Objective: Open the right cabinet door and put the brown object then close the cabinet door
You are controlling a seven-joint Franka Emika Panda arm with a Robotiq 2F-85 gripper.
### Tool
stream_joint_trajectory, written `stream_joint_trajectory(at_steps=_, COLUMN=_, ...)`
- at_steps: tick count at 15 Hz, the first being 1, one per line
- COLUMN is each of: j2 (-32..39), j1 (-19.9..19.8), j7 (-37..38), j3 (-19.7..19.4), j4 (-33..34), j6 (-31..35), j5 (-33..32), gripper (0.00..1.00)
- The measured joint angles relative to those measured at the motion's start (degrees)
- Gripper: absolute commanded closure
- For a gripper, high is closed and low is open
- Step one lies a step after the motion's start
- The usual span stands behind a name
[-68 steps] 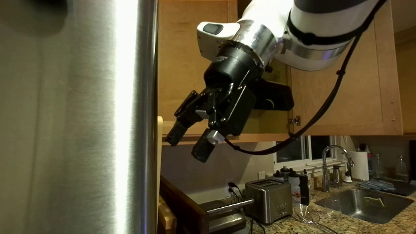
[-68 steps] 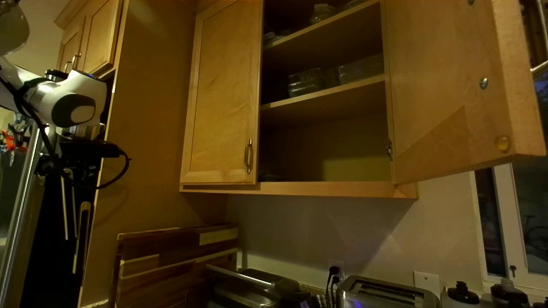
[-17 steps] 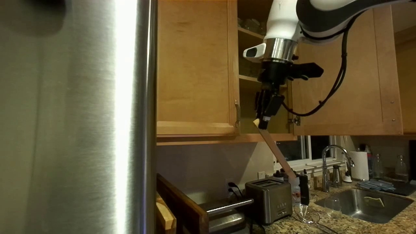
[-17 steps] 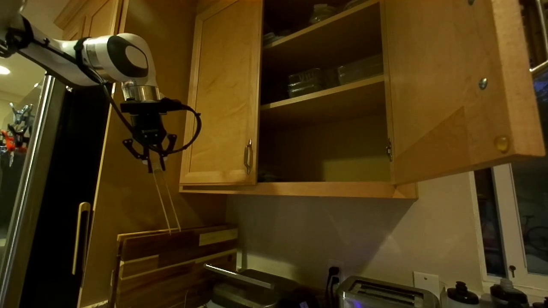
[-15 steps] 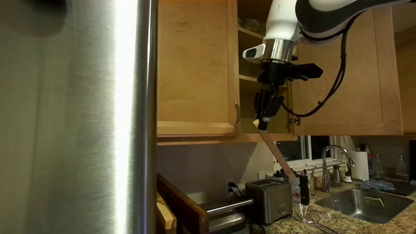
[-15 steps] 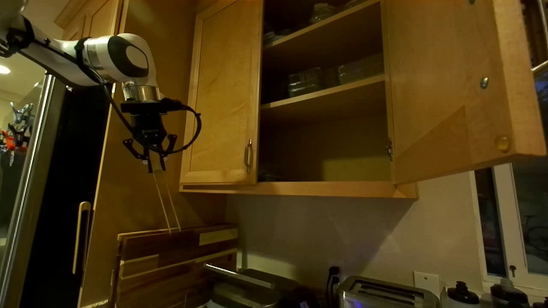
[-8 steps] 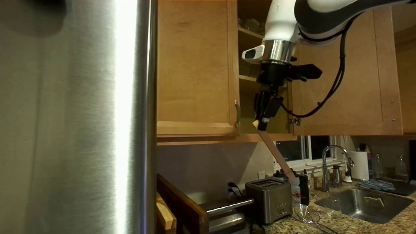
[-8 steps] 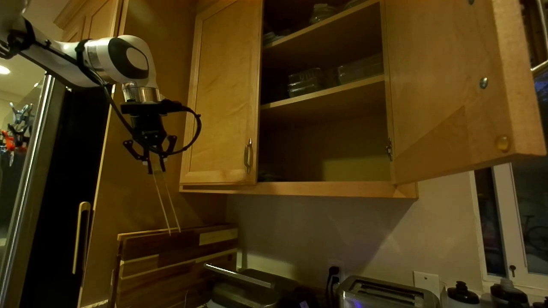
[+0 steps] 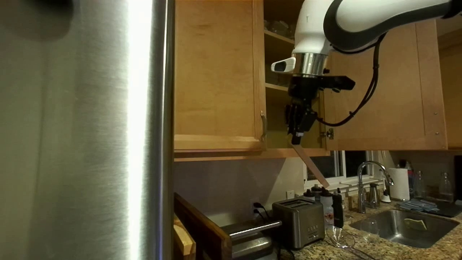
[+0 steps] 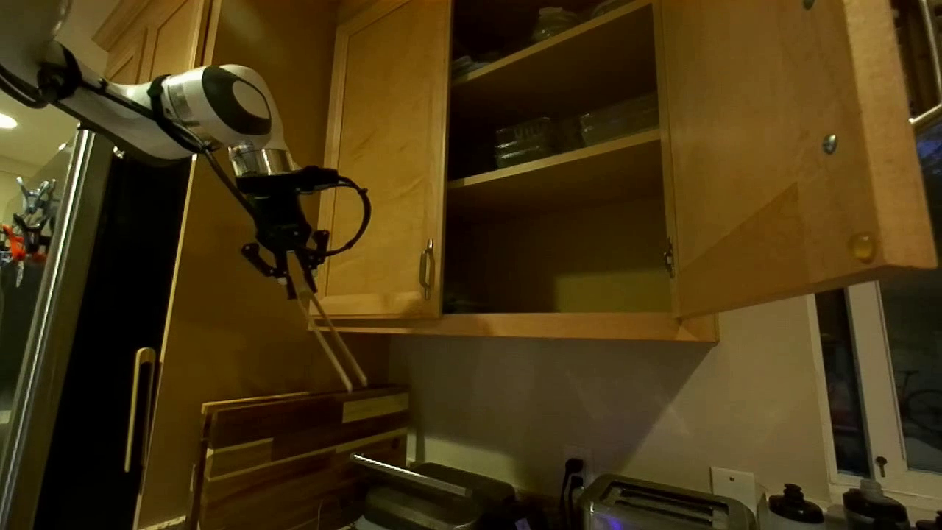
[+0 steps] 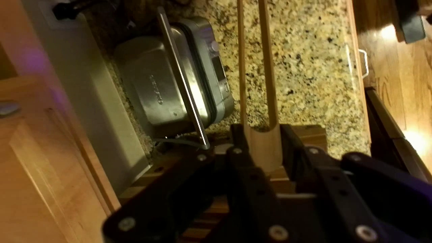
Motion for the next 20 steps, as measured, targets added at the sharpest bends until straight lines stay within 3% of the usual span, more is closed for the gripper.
stream_joint_trajectory(at_steps=7, j2=1.33, j1=-2.67, j7=-18.82, j3=-5.62, j4=2.22, j6=6.5, j5=-11.42, gripper=0.92)
stream_joint_trajectory(at_steps=11, j2=2.4, j1=-5.0, j7=-29.27, j3=-7.75, j4=2.73, j6=15.04, j5=-15.95, gripper=0.92)
stream_joint_trajectory(at_steps=15, j2=5.06, j1=-6.63, j7=-37.99, j3=-11.61, j4=3.03, j6=26.38, j5=-15.65, gripper=0.92)
stream_joint_trajectory(at_steps=20, j2=11.57, j1=-9.64, j7=-38.55, j3=-13.87, j4=6.0, j6=35.02, j5=-10.99, gripper=0.92)
